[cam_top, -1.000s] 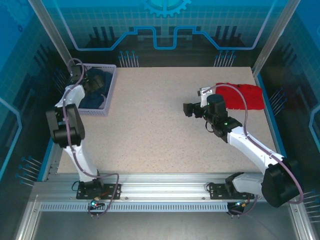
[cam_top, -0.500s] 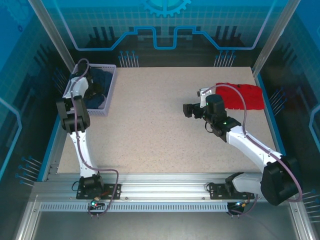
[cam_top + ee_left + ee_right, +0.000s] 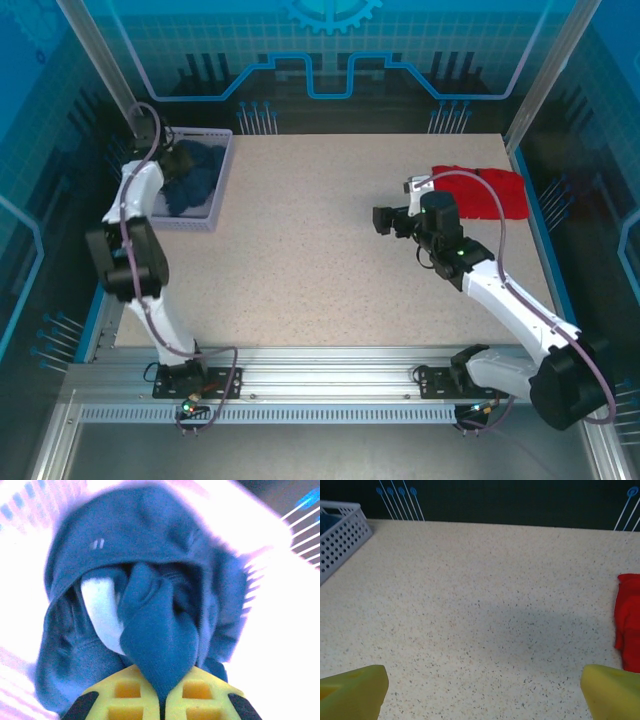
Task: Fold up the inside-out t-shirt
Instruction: Pick up the T-shirt from the basket, then place the T-shirt at the center of the table.
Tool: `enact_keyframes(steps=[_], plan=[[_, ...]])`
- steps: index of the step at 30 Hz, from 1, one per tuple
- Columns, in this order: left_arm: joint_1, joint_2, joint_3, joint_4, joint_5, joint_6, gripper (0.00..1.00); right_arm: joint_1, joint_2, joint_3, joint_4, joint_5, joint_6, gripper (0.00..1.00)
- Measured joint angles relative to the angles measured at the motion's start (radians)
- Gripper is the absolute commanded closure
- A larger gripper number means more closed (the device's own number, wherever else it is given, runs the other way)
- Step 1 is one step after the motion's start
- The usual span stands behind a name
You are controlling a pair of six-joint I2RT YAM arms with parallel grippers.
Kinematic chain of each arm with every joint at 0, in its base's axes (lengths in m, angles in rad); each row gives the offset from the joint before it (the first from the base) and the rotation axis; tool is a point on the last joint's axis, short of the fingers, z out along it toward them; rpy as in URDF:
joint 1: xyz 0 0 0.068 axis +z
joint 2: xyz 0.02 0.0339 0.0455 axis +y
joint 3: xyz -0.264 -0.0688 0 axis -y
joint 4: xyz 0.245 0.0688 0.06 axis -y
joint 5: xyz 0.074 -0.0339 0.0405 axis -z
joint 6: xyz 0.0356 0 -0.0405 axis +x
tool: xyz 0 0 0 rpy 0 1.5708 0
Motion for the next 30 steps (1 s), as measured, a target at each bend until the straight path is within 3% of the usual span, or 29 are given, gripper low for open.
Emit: enact_keyframes(steps=[5,9,14,21,28,30], plan=[[-0.137,-0.329,-0.033,0.206,-0.116,0.016,1.0,0.0,-0.034,0.016,-0.021,0.0,0.003,0.0],[-0.286,-0.471,0.031,0.267,-0.1,0.071,1.0,0.0,-0.047,0.028,-0.046,0.013,0.002,0.0],[-0.466,-0.486,0.148,0.216,-0.016,0.118,1.0,-0.002,-0.048,0.096,-0.118,0.023,-0.021,0.0],[-0.683,-0.468,0.165,0.119,0.044,0.135,1.0,-0.047,-0.081,0.183,-0.224,0.018,-0.064,0.0],[-0.787,-0.451,0.005,0.137,0.052,0.054,1.0,-0.112,-0.11,0.197,-0.335,-0.039,-0.074,0.0],[-0.787,-0.409,-0.024,0.142,0.046,0.027,0.91,-0.133,-0.103,0.197,-0.36,-0.068,-0.073,0.0]])
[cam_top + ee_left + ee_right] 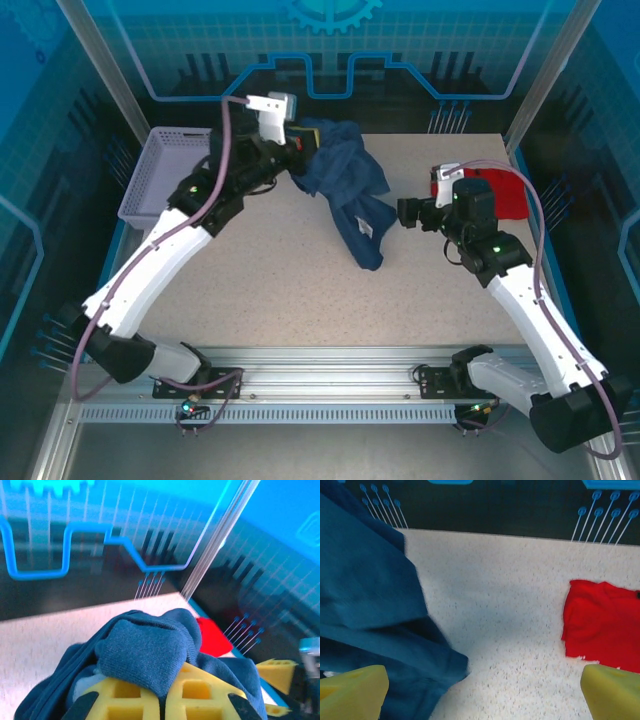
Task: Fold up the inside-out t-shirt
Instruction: Place the T-shirt at the center of the table.
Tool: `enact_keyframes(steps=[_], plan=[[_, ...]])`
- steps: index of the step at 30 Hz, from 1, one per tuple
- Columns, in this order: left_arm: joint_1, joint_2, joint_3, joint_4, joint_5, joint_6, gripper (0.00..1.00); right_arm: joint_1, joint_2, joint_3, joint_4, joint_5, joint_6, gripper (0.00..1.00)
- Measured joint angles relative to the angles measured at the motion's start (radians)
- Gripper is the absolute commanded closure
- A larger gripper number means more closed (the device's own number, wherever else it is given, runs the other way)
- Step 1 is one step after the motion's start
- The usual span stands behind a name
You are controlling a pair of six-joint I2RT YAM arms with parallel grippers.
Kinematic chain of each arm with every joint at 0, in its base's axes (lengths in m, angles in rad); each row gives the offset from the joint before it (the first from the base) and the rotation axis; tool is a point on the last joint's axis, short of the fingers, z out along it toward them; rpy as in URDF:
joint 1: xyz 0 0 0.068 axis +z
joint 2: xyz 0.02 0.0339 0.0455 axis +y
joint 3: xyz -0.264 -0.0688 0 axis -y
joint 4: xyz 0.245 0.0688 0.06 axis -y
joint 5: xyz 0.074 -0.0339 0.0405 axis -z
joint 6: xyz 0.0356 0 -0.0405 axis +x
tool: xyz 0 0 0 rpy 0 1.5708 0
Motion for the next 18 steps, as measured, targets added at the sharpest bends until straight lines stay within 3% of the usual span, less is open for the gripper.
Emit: enact_keyframes(steps=[5,8,10,14,18], plan=[[0.056,0.303,0.094,0.032,-0.023,-0.052,0.42,-0.021,0.086,-0.005,-0.008,-0.076,0.016,0.04],[0.128,0.526,0.243,-0.014,-0.024,-0.078,0.3,-0.021,0.179,-0.024,0.009,-0.129,0.045,0.08],[0.169,0.562,0.206,-0.024,-0.024,-0.089,0.2,-0.012,0.246,-0.042,0.025,-0.171,0.066,0.1],[0.204,0.395,-0.156,0.049,-0.012,-0.147,0.18,0.05,0.395,-0.053,0.061,-0.217,0.099,0.19],[0.161,0.154,-0.451,0.105,0.027,-0.207,0.18,0.08,0.544,-0.052,0.115,-0.244,0.124,0.31]])
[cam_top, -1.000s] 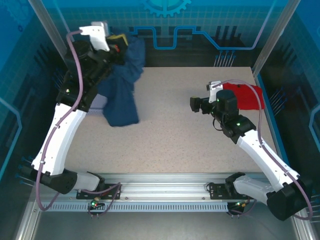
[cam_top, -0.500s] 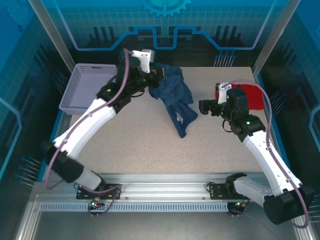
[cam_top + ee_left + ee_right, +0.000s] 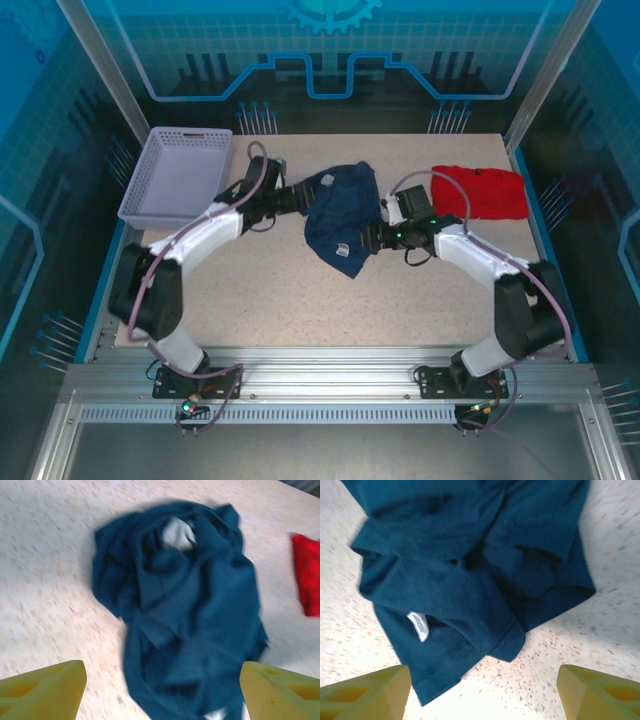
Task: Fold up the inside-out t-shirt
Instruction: Place the T-shirt at the center of the table, then flatten out the T-shirt at the center of the table.
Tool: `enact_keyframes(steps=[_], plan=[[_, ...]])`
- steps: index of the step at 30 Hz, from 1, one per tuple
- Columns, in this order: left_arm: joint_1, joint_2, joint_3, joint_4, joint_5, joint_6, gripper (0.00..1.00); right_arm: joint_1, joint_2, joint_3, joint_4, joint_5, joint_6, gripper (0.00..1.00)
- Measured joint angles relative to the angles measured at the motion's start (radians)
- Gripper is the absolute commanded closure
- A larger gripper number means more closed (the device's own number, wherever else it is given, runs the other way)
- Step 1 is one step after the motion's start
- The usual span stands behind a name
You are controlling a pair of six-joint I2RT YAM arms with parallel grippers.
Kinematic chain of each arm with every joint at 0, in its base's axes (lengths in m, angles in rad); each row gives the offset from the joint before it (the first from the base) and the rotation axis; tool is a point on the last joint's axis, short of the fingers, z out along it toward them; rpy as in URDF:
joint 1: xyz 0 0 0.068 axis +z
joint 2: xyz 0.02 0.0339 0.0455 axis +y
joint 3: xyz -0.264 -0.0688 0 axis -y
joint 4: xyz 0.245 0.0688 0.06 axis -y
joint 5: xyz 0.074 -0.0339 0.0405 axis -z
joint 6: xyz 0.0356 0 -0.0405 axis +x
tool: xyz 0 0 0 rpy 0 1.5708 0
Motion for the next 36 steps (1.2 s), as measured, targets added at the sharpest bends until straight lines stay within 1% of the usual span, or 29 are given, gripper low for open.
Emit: enact_keyframes(steps=[3,7,8,10,11,13,15,18,20,22,24,26,29,30,33,34,36], plan=[[-0.039,-0.095,-0.092,0.053,0.022,-0.025,0.19,-0.001,0.13,0.025,0.025,-0.016,0.011,0.44],[-0.061,-0.131,-0.174,0.099,0.043,-0.043,0.19,0.0,0.253,0.076,0.053,-0.029,0.015,0.75],[-0.063,-0.133,-0.192,0.106,0.045,-0.046,0.19,0.0,0.263,0.083,0.062,-0.033,0.017,0.81],[-0.072,-0.135,-0.231,0.121,0.053,-0.047,0.2,0.001,0.259,0.09,0.067,-0.039,0.016,0.9],[-0.079,-0.136,-0.247,0.124,0.058,-0.047,0.2,0.002,0.252,0.093,0.068,-0.039,0.017,0.93],[-0.099,-0.142,-0.288,0.141,0.072,-0.045,0.2,0.006,0.207,0.093,0.06,-0.046,0.014,0.95],[-0.119,-0.158,-0.336,0.172,0.09,-0.041,0.2,0.011,0.137,0.093,0.051,-0.079,0.015,0.95],[-0.135,-0.212,-0.413,0.227,0.114,-0.029,0.2,0.029,0.005,0.1,0.048,-0.159,0.029,0.94],[-0.138,-0.256,-0.45,0.247,0.112,-0.027,0.2,0.064,-0.056,0.129,0.045,-0.202,0.038,0.92],[-0.138,-0.307,-0.475,0.249,0.085,-0.026,0.2,0.111,-0.079,0.164,0.048,-0.234,0.046,0.92],[-0.136,-0.352,-0.496,0.25,0.063,-0.024,0.2,0.153,-0.076,0.183,0.053,-0.26,0.057,0.91],[-0.135,-0.395,-0.522,0.255,0.059,-0.021,0.2,0.18,-0.058,0.188,0.055,-0.284,0.072,0.88],[-0.135,-0.447,-0.562,0.253,0.047,-0.018,0.2,0.2,0.001,0.19,0.06,-0.312,0.096,0.76],[-0.135,-0.462,-0.574,0.242,0.03,-0.019,0.2,0.205,0.029,0.195,0.056,-0.325,0.101,0.71],[-0.132,-0.505,-0.593,0.168,-0.055,-0.023,0.2,0.218,0.092,0.209,0.029,-0.344,0.094,0.61],[-0.13,-0.523,-0.6,0.146,-0.077,-0.022,0.2,0.218,0.095,0.208,0.008,-0.341,0.086,0.58],[-0.125,-0.559,-0.62,0.128,-0.09,-0.021,0.2,0.213,0.085,0.198,-0.014,-0.323,0.071,0.56]])
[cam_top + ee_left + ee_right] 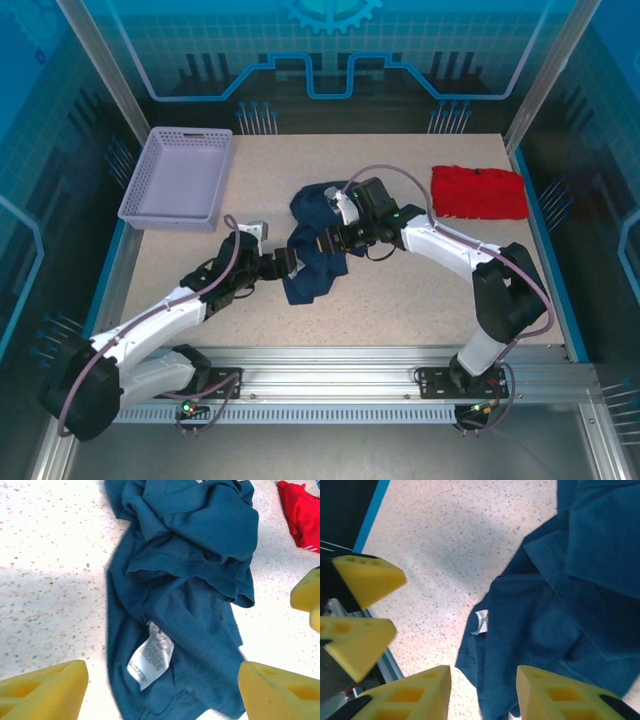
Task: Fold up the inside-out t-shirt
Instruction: Flatten out the T-shirt at the center of the table.
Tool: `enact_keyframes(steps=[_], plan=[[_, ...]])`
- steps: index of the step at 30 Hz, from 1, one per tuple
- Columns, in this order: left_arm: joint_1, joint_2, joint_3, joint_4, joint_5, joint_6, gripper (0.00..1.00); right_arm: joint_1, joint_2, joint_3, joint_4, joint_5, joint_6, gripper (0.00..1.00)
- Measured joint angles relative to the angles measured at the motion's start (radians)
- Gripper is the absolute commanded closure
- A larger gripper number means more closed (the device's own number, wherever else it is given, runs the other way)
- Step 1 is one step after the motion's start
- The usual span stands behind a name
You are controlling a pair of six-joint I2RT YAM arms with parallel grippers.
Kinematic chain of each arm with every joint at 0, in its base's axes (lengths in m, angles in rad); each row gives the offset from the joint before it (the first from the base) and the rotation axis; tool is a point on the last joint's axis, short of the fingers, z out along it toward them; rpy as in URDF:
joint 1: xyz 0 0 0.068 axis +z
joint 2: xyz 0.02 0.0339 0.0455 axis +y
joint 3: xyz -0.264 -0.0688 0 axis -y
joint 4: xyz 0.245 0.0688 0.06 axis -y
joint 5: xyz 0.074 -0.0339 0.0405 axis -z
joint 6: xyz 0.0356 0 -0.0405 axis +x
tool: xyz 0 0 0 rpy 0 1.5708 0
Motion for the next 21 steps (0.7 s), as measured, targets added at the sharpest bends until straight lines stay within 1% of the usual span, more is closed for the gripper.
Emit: enact_keyframes(steps=[3,5,10,14,18,20,21], plan=[[0.0,-0.035,-0.03,0.001,0.025,0.0,0.2,-0.019,-0.034,-0.037,-0.029,0.048,-0.01,0.55],[-0.002,-0.025,-0.035,0.002,0.057,0.001,0.21,-0.03,-0.046,-0.075,-0.036,0.085,-0.009,0.55],[-0.032,0.086,-0.033,0.0,0.104,0.002,0.21,-0.039,-0.033,-0.193,-0.028,0.151,0.026,0.54],[-0.039,0.135,-0.033,-0.001,0.113,-0.001,0.21,-0.045,0.044,-0.203,0.016,0.166,0.048,0.56],[-0.039,0.137,-0.028,-0.003,0.112,0.0,0.21,-0.046,0.125,-0.203,0.08,0.143,0.074,0.66],[-0.039,0.137,-0.024,-0.004,0.109,0.0,0.21,-0.053,0.135,-0.199,0.092,0.129,0.087,0.75],[-0.039,0.137,-0.024,-0.003,0.109,0.0,0.21,-0.057,0.14,-0.196,0.109,0.122,0.094,0.83]])
